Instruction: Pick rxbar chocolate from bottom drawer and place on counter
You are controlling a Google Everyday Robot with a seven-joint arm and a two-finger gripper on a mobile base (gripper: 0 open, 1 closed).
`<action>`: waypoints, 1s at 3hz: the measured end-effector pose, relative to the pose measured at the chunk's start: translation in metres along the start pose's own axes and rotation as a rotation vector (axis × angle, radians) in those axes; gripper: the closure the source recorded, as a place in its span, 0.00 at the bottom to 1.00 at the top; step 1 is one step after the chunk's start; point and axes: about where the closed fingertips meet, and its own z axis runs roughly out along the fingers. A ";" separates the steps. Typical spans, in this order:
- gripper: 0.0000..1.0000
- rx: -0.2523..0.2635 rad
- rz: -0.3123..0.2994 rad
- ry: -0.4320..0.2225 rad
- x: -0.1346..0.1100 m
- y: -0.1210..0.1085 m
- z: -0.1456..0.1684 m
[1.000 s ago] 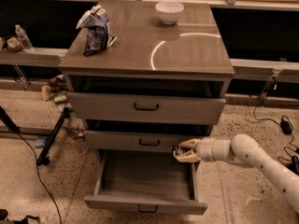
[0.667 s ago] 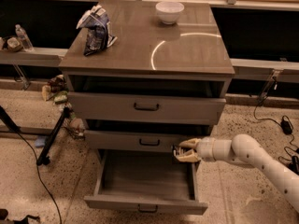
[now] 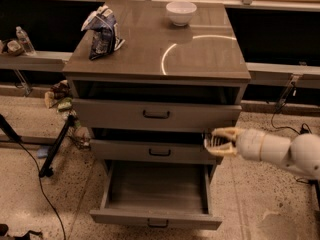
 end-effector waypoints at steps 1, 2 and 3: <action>1.00 -0.017 -0.130 -0.045 -0.096 -0.036 -0.053; 1.00 -0.049 -0.178 -0.053 -0.155 -0.072 -0.083; 1.00 -0.042 -0.194 -0.061 -0.164 -0.083 -0.093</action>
Offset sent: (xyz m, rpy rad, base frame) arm -0.0019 -0.0297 0.2903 -0.0970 -0.1651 0.1743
